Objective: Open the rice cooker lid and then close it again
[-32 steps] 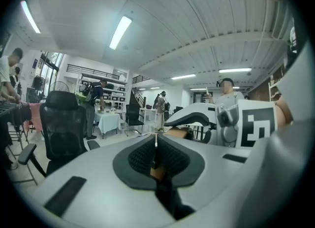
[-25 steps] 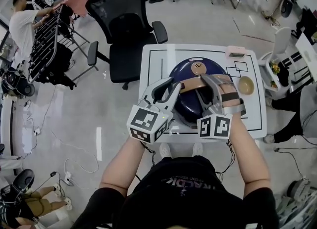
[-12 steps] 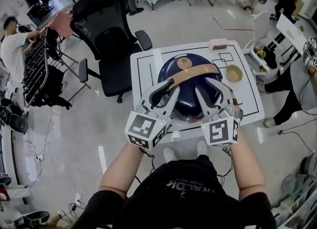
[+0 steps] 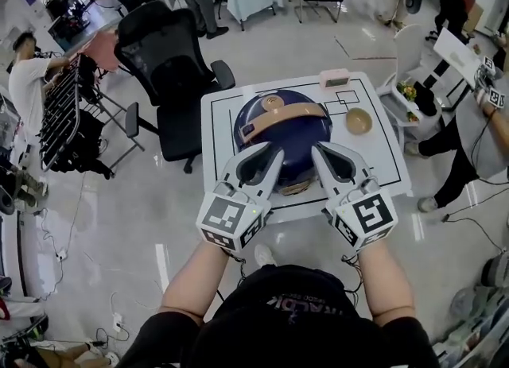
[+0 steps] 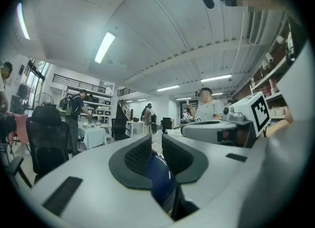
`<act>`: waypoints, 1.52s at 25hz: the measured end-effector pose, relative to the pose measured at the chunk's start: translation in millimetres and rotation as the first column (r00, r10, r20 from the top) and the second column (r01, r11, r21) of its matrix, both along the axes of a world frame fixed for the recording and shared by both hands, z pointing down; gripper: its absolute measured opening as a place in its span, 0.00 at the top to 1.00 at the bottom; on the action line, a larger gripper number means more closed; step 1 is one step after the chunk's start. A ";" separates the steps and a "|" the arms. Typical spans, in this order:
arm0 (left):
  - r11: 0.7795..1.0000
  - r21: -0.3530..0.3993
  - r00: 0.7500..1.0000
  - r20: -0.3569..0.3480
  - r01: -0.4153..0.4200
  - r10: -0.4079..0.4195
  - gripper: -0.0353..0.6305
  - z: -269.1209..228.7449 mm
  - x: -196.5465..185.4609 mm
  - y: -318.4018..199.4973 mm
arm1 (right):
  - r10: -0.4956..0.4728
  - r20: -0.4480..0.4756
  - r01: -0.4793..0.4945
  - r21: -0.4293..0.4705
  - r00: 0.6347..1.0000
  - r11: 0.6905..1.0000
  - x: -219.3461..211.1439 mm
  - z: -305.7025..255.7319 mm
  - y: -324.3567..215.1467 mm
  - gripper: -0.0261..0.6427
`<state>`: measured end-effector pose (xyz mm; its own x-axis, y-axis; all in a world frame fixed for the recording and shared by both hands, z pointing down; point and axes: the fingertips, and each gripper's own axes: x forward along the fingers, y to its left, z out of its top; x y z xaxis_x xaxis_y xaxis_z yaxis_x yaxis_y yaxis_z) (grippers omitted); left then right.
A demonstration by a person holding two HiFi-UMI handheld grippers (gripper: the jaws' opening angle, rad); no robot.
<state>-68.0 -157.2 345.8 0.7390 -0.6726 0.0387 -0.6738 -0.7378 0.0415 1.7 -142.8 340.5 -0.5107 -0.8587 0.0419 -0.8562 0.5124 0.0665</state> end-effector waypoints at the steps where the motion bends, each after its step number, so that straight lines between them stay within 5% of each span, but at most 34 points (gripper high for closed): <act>1: 1.000 -0.005 1.000 -0.008 0.018 -0.018 0.86 -0.2 4.6 5.4 | -0.013 -0.002 0.013 -0.002 1.000 1.000 4.2 0.7 6.7 0.96; 8: 0.991 -0.030 0.991 -0.020 0.129 -0.129 0.94 3.0 40.5 59.4 | -0.109 -0.083 0.112 0.023 0.991 0.993 37.8 -2.3 62.7 0.96; 23: 0.942 -0.062 0.943 -0.001 0.331 -0.332 0.94 16.8 48.4 170.2 | -0.282 -0.047 0.283 0.004 0.958 0.959 56.2 10.3 147.8 0.96; 38: 0.943 -0.038 0.943 0.023 0.331 -0.331 0.94 13.3 34.3 193.8 | -0.291 -0.026 0.291 0.001 0.956 0.957 37.7 14.6 163.9 0.96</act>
